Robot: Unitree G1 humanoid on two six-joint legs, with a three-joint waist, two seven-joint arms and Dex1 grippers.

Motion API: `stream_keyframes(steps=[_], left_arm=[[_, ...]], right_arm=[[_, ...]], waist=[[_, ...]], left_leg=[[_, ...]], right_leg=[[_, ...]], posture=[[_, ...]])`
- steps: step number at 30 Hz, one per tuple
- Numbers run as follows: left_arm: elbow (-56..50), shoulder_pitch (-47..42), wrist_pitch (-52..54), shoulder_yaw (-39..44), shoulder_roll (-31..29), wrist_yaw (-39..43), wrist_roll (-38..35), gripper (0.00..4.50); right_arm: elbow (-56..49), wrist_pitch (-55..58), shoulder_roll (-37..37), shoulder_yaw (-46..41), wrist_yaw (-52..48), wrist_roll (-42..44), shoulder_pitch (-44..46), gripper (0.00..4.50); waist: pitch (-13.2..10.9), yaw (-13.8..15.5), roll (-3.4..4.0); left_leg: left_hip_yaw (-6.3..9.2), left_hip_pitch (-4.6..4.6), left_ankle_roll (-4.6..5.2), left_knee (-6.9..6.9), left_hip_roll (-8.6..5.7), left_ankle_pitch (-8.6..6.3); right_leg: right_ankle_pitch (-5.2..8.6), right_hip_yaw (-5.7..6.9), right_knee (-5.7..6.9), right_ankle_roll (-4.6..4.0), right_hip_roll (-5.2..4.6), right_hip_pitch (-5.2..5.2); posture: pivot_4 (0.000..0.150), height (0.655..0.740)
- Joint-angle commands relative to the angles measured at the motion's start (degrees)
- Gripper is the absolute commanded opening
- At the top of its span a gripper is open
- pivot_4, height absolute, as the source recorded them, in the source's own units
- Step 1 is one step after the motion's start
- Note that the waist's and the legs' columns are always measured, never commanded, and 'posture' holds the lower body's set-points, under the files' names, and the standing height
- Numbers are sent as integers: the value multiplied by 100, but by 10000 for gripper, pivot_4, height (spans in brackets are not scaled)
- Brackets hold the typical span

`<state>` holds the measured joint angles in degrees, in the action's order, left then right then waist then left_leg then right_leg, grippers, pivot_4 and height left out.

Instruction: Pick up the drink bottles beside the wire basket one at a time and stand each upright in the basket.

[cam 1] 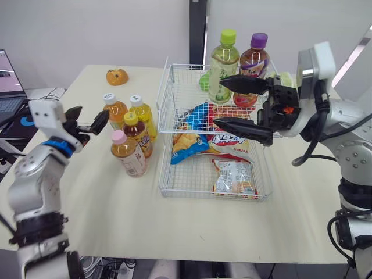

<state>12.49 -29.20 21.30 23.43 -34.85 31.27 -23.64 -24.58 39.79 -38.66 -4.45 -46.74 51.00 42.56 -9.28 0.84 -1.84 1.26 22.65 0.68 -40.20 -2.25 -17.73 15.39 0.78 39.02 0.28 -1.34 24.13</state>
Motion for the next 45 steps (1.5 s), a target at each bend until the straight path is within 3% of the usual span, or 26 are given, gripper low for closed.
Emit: stream_keyframes(steps=[1,7,16,19,27,32,35,38,45], left_arm=[[890,-652,-623,-317,-65,156,348,44757],[2160,-1493,-1379,-526,-35,91,669,44757],[2579,-1658,-1801,-484,-44,223,678,44757],[2586,-1646,-1835,-493,-32,308,647,39235],[2616,-1526,-1751,-489,-64,330,670,14820],[2685,-1553,-1762,-462,-145,359,671,13678],[2561,-1697,-1607,-319,-373,804,390,13678],[2617,-2095,-1379,-327,-958,1631,213,13678],[3114,-3491,-134,-707,-2072,3574,43,13678]], right_arm=[[-401,133,-162,-388,258,227,-62,45000],[-592,311,-348,-601,468,399,-141,45000],[-766,450,-476,-728,683,614,-216,45000],[-782,455,-486,-728,698,636,-229,45000],[-781,419,-518,-696,702,688,-208,45000],[-754,399,-511,-674,691,680,-195,45000],[-754,384,-487,-637,710,642,-188,45000],[-724,354,-465,-614,706,602,-179,45000],[-623,133,-287,-617,703,469,-138,45000]], waist=[[0,-5,0],[0,-50,0],[0,-64,-1],[0,-64,-1],[0,-76,-1],[0,-80,-1],[0,-89,-1],[-2,-106,-3],[-15,-84,-25]], left_leg=[[1,1,0,1,1,0],[1,8,0,1,1,0],[1,10,0,1,1,0],[2,10,0,1,0,0],[1,9,1,1,1,0],[2,8,1,1,1,0],[2,9,1,1,1,0],[2,21,0,1,4,0],[3,35,0,0,-2,1]], right_leg=[[0,2,0,0,0,1],[0,2,-1,0,0,6],[0,1,-1,0,0,7],[0,1,-2,1,-1,7],[0,1,0,1,-1,6],[0,1,1,1,0,6],[0,1,1,1,0,7],[0,2,0,1,2,20],[0,4,-8,1,2,26]], posture=[[1500,7400],[1500,7400],[1500,7400],[1500,7400],[1500,7400],[1500,7400],[1500,7400],[1500,7400],[1500,7400]])
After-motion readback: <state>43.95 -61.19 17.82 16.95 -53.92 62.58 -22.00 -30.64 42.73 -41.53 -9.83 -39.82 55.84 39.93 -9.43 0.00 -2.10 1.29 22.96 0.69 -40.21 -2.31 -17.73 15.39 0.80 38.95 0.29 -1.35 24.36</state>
